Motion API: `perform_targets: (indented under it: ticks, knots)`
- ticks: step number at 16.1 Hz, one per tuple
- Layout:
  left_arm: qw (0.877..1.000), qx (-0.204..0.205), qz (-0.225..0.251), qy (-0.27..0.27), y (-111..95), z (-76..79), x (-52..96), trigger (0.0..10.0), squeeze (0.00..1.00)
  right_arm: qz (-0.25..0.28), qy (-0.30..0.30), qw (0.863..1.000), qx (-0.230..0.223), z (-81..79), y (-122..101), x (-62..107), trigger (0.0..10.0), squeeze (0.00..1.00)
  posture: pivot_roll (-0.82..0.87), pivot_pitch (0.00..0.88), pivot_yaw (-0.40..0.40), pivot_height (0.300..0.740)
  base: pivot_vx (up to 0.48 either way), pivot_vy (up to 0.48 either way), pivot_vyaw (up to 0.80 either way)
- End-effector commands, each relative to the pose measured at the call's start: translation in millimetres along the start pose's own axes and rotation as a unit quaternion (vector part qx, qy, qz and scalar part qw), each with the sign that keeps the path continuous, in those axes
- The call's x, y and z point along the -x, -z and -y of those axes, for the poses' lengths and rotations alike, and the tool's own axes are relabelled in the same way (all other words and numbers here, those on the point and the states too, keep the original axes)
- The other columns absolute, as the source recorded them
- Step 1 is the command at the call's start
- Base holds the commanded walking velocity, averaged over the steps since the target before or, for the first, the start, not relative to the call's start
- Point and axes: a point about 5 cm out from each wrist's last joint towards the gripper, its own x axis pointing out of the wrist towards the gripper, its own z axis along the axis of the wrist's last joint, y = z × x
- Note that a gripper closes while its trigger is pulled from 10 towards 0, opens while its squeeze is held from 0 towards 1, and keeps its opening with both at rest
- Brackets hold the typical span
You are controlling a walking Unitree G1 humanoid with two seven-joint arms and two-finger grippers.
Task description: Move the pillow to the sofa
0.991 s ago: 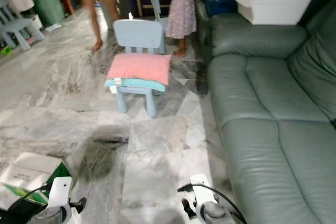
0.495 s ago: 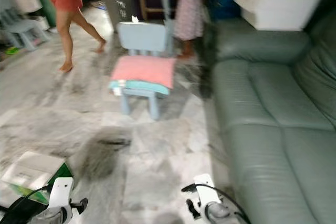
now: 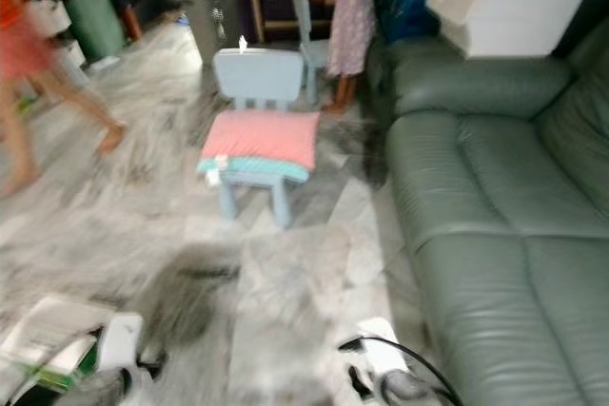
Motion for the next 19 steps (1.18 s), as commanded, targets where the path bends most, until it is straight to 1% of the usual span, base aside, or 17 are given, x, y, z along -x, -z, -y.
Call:
perform_targets:
  ticks: [1, 5, 9, 16, 19]
  knots:
    - [1.000, -0.007, -0.007, -0.018, 3.7, -16.2, 2.3, 10.0, 0.00, 0.015, -0.018, 1.000, 0.001, -15.7, -10.4, -3.4, 10.0, 0.00, -0.08, 0.000, 0.026, 0.740, 0.304, 0.371, 0.00]
    - [1.000, -0.007, -0.008, -0.017, 4.3, -15.9, 2.3, 10.0, 0.00, 0.014, -0.018, 1.000, -0.001, -18.2, -10.4, -3.7, 10.0, 0.00, -0.08, 0.000, 0.025, 0.740, 0.304, 0.371, 0.00]
    - [1.000, -0.007, -0.008, -0.016, 4.5, -15.6, 2.3, 10.0, 0.00, 0.016, -0.021, 1.000, 0.000, -24.3, -14.6, -5.0, 10.0, 0.00, -0.08, 0.000, 0.024, 0.740, 0.307, 0.368, 0.00]
    - [1.000, -0.010, -0.007, -0.012, 2.5, -12.5, 1.7, 10.0, 0.00, 0.012, -0.017, 1.000, -0.002, -19.8, -9.0, -3.8, 10.0, 0.00, -0.09, 0.000, 0.025, 0.740, 0.307, 0.370, 0.00]
    - [1.000, -0.007, -0.008, -0.024, 2.2, -13.9, 1.6, 10.0, 0.00, 0.011, -0.015, 1.000, -0.002, -17.0, -6.6, -3.1, 10.0, 0.00, -0.09, 0.000, 0.025, 0.740, 0.167, 0.162, 0.00]
